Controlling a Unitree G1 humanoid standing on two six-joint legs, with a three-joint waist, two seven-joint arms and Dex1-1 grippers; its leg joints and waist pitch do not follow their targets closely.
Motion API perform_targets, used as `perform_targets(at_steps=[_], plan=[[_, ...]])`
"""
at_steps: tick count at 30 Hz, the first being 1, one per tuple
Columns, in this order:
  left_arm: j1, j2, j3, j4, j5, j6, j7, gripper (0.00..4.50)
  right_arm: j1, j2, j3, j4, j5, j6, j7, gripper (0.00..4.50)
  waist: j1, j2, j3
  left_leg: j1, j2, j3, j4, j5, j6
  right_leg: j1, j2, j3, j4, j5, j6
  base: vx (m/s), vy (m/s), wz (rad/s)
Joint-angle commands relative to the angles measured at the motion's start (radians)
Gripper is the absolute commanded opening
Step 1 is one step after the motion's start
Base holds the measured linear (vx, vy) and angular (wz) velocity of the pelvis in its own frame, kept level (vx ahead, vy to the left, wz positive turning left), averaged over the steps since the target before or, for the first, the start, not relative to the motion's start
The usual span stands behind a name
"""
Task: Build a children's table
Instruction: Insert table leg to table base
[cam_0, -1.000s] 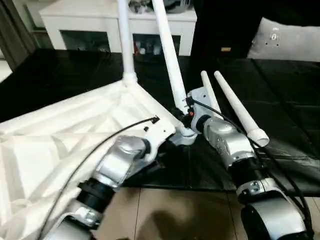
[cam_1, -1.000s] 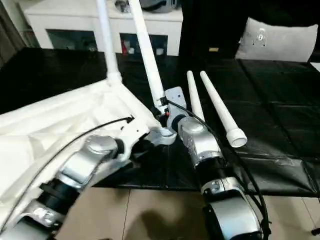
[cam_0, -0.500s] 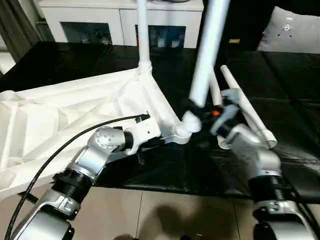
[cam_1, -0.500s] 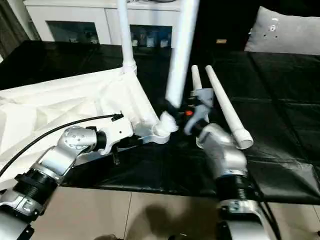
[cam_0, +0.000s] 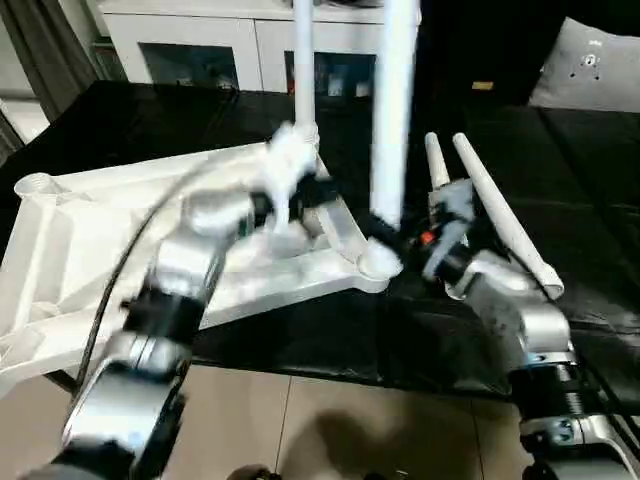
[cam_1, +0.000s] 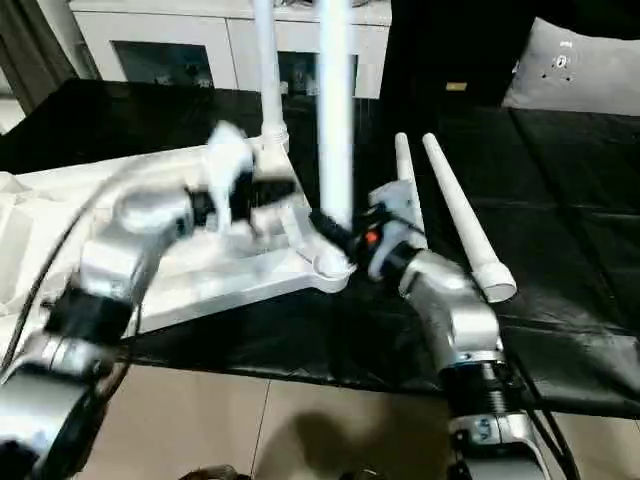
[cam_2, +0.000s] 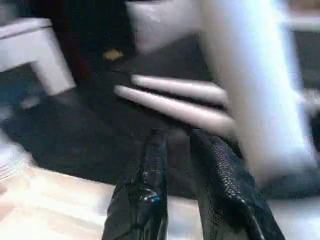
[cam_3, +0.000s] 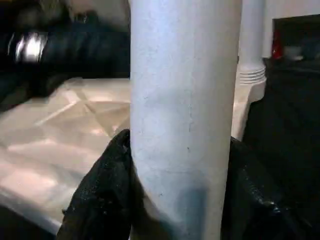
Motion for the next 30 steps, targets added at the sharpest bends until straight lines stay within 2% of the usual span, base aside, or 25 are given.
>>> perform_targets(at_steps=[1, 6, 7, 9, 11, 14, 15, 17, 20, 21, 22, 24, 27, 30], plan=[[-0.043, -0.029, 0.039, 0.028, -0.006, 0.065, 0.116, 0.95, -0.002, 0.003, 0.008, 0.004, -0.014, -0.023, 0.005, 1.86, 0.004, -0.015, -0.080, -0.004, 0.092, -0.032, -0.056, 0.070, 0.132, 0.080, -0.114, 0.088, -0.061, -0.064, -0.160, 0.000, 0.000, 0.00], [-0.057, -0.069, -0.011, -0.037, 0.006, 0.084, 0.089, 0.95, -0.001, 0.002, 0.027, 0.002, -0.025, -0.019, -0.003, 1.86, 0.011, -0.018, -0.083, -0.006, 0.091, -0.036, -0.051, 0.107, 0.173, 0.081, -0.116, 0.086, -0.060, -0.045, -0.150, 0.000, 0.000, 0.00], [-0.048, -0.083, -0.024, -0.070, -0.005, 0.095, 0.069, 0.95, 0.001, -0.001, 0.031, 0.001, -0.029, -0.019, -0.005, 1.86, 0.013, -0.012, -0.084, -0.007, 0.092, -0.037, -0.050, 0.116, 0.177, 0.080, -0.116, 0.086, -0.057, -0.035, -0.153, 0.000, 0.000, 0.00], [-0.022, -0.105, -0.055, -0.152, -0.041, 0.117, 0.020, 0.95, 0.003, -0.004, 0.031, 0.002, -0.035, -0.021, -0.007, 1.86, 0.014, -0.015, -0.084, -0.008, 0.096, -0.037, -0.049, 0.129, 0.183, 0.080, -0.118, 0.086, -0.053, -0.009, -0.165, 0.000, 0.000, 0.00], [-0.006, -0.108, -0.073, -0.202, -0.070, 0.128, -0.013, 0.95, 0.003, -0.006, 0.027, 0.003, -0.039, -0.021, -0.009, 1.86, 0.017, -0.013, -0.084, -0.008, 0.096, -0.036, -0.048, 0.121, 0.187, 0.079, -0.118, 0.086, -0.054, -0.015, -0.176, 0.000, 0.000, 0.00], [0.010, -0.104, -0.090, -0.267, -0.116, 0.150, -0.051, 0.95, -0.003, -0.011, 0.015, 0.011, -0.042, -0.023, -0.015, 1.86, 0.018, -0.013, -0.081, -0.005, 0.097, -0.035, -0.051, 0.088, 0.173, 0.079, -0.116, 0.086, -0.060, -0.065, -0.167, 0.000, 0.000, 0.00], [0.014, -0.102, -0.093, -0.279, -0.123, 0.156, -0.059, 0.95, -0.004, -0.012, 0.013, 0.012, -0.041, -0.023, -0.015, 1.86, 0.017, -0.009, -0.080, -0.006, 0.098, -0.036, -0.052, 0.072, 0.162, 0.078, -0.115, 0.086, -0.064, -0.089, -0.161, 0.000, 0.000, 0.00], [0.018, -0.100, -0.104, -0.296, -0.125, 0.162, -0.074, 0.95, -0.010, -0.017, 0.011, 0.018, -0.043, -0.025, -0.016, 1.86, 0.016, -0.010, -0.079, -0.005, 0.097, -0.036, -0.053, 0.062, 0.147, 0.079, -0.114, 0.085, -0.066, -0.107, -0.153, 0.000, 0.000, 0.00], [0.025, -0.105, -0.105, -0.287, -0.100, 0.160, -0.066, 0.95, -0.017, -0.021, 0.010, 0.025, -0.042, -0.026, -0.018, 1.86, 0.015, -0.010, -0.078, -0.004, 0.094, -0.035, -0.053, 0.053, 0.137, 0.079, -0.112, 0.086, -0.069, -0.125, -0.143, 0.000, 0.000, 0.00], [0.026, -0.106, -0.097, -0.274, -0.087, 0.156, -0.050, 1.11, -0.019, -0.022, 0.009, 0.025, -0.041, -0.026, -0.019, 1.86, 0.015, -0.006, -0.078, -0.003, 0.094, -0.035, -0.053, 0.047, 0.135, 0.079, -0.112, 0.085, -0.071, -0.131, -0.140, 0.000, 0.000, 0.00], [0.027, -0.103, -0.092, -0.263, -0.074, 0.148, -0.032, 1.27, -0.020, -0.024, 0.009, 0.023, -0.040, -0.025, -0.021, 1.86, 0.014, -0.009, -0.078, -0.004, 0.093, -0.035, -0.053, 0.044, 0.133, 0.081, -0.111, 0.085, -0.073, -0.134, -0.134, 0.000, 0.000, 0.00], [0.025, -0.078, -0.085, -0.205, -0.030, 0.120, 0.012, 1.30, -0.022, -0.031, 0.001, 0.022, -0.037, -0.023, -0.023, 1.86, 0.012, -0.009, -0.079, -0.005, 0.091, -0.036, -0.052, 0.049, 0.136, 0.081, -0.108, 0.084, -0.073, -0.128, -0.121, 0.000, 0.000, 0.00], [0.047, -0.015, -0.098, -0.154, 0.005, 0.110, 0.013, 1.68, -0.022, -0.047, -0.014, 0.023, -0.037, -0.005, -0.024, 1.86, 0.010, -0.012, -0.081, -0.005, 0.087, -0.036, -0.052, 0.055, 0.137, 0.082, -0.107, 0.083, -0.072, -0.131, -0.099, 0.000, 0.000, 0.00], [0.062, 0.007, -0.100, -0.137, 0.009, 0.120, -0.002, 1.78, -0.021, -0.057, -0.016, 0.021, -0.037, 0.007, -0.019, 1.86, 0.008, -0.008, -0.084, -0.003, 0.089, -0.036, -0.050, 0.069, 0.136, 0.079, -0.107, 0.083, -0.068, -0.113, -0.104, 0.000, 0.000, 0.00]])
